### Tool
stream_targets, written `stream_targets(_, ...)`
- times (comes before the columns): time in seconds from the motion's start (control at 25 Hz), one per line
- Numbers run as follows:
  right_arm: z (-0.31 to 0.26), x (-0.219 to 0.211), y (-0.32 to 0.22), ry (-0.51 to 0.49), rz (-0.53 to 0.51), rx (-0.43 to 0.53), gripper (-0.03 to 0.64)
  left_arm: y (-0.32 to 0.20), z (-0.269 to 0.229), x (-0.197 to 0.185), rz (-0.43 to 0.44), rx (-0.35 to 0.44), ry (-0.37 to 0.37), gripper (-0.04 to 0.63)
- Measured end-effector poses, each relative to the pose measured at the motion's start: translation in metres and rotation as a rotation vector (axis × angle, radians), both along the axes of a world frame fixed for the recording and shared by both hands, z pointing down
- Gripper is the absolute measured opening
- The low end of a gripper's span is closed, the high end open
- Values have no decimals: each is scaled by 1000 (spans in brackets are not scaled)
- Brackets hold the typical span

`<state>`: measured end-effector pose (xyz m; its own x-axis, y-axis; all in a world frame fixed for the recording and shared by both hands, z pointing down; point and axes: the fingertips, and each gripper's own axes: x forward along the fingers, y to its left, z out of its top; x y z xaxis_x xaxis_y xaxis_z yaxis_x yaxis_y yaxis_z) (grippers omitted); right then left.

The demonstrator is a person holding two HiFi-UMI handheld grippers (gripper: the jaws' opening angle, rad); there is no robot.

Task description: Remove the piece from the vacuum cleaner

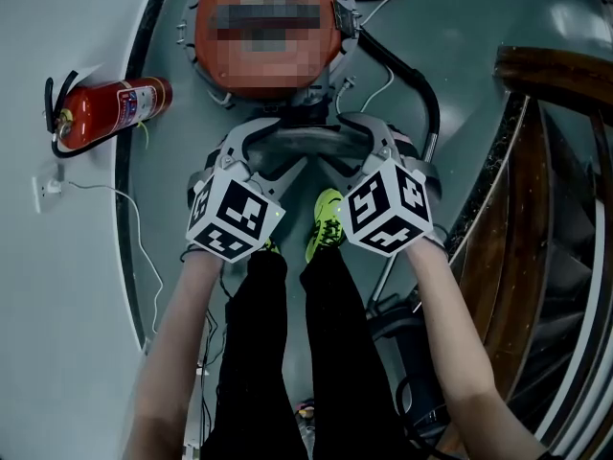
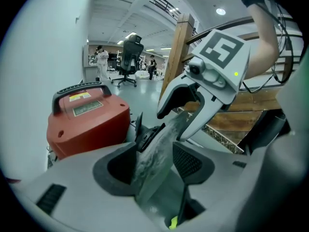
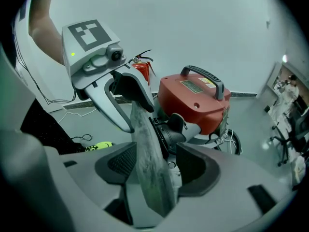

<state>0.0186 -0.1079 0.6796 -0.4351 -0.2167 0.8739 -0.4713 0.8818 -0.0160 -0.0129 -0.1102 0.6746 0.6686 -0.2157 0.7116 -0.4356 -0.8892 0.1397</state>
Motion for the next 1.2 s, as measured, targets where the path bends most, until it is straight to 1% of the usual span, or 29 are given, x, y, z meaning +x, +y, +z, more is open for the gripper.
stream_targets(0.08,5,0,0,7,-6,-9,255,-1,6,-1,-1,-14,-6,235)
stream_targets(0.32,19,2,0,33,-24,-29,255,-6,16,3,3,-21,-12,233)
stream_targets(0.64,27,-1,-2,36,-42,-44,253,-11,23,4,7,-35,-25,233)
stream_targets(0.76,30,-3,0,30,-63,-69,239,-9,24,4,11,-45,-33,233)
stream_targets(0.8,30,-4,1,28,-71,-76,222,-8,25,4,14,-49,-37,227)
stream_targets(1.0,28,-3,3,29,-82,-72,199,-6,24,2,13,-56,-47,170)
stream_targets(1.2,27,-3,3,25,-75,-58,175,-3,23,4,18,-49,-52,138)
